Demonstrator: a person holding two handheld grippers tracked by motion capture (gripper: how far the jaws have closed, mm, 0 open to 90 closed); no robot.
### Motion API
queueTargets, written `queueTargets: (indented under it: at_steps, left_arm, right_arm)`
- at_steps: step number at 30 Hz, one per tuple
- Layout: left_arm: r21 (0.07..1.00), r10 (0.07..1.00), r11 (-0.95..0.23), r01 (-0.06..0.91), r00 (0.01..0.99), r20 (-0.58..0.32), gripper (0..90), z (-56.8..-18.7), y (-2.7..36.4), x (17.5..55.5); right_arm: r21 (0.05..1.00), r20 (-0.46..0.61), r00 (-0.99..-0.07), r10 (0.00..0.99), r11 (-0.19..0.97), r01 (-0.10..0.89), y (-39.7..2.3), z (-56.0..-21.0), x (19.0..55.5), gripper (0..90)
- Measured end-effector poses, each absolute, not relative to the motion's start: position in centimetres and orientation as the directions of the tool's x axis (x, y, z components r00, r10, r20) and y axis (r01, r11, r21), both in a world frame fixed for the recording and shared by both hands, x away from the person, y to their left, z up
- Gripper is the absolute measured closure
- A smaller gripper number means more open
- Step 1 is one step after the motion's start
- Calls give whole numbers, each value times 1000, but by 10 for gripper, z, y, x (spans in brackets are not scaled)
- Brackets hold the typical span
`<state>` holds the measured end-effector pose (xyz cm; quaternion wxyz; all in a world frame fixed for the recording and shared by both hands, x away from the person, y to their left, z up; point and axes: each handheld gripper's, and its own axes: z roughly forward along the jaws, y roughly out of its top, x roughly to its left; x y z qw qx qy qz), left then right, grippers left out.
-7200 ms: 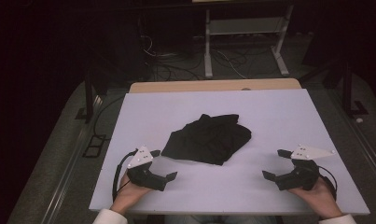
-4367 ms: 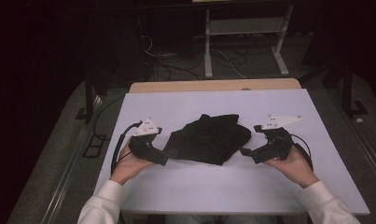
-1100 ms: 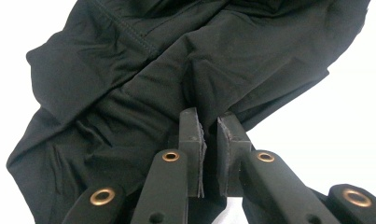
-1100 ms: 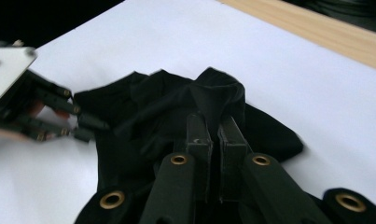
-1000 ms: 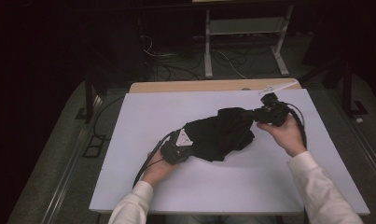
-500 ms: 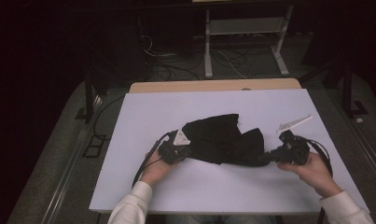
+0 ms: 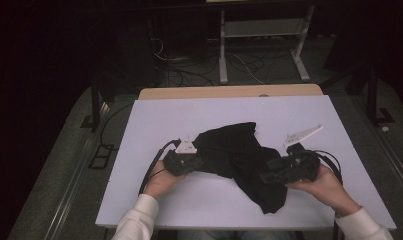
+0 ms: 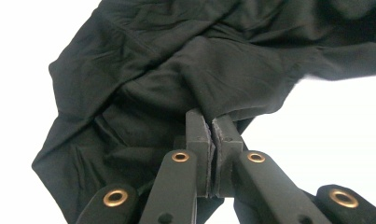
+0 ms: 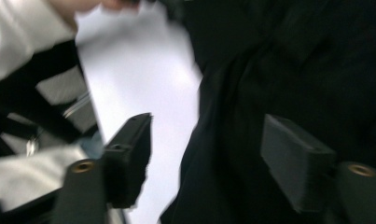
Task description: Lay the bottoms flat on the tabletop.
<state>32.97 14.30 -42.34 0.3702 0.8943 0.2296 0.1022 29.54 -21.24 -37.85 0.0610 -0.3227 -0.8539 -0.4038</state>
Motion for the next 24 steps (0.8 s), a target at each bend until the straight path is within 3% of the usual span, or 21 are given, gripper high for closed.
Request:
queueTargets:
  at_steps: [5, 12, 19, 22, 24]
  left_arm:
    - [677, 429, -670, 305, 903, 18, 866, -427, 137, 316]
    - [663, 399, -691, 287, 917, 20, 865, -430, 132, 310]
    - [656, 387, -698, 287, 922, 9, 865, -433, 132, 311]
    - [656, 389, -697, 291, 921, 5, 865, -434, 130, 312]
    - [653, 385, -701, 287, 923, 8, 865, -434, 130, 312]
  right_arm:
    - [700, 295, -792, 535, 443, 560, -184, -376, 328, 186]
    - [670, 216, -794, 567, 506, 544, -122, -397, 377, 203]
    - [604, 161, -773, 614, 558, 569, -118, -425, 396, 213]
    - [562, 117, -760, 640, 588, 582, -118, -438, 399, 305]
    - [576, 52, -761, 646, 603, 551, -117, -441, 399, 455]
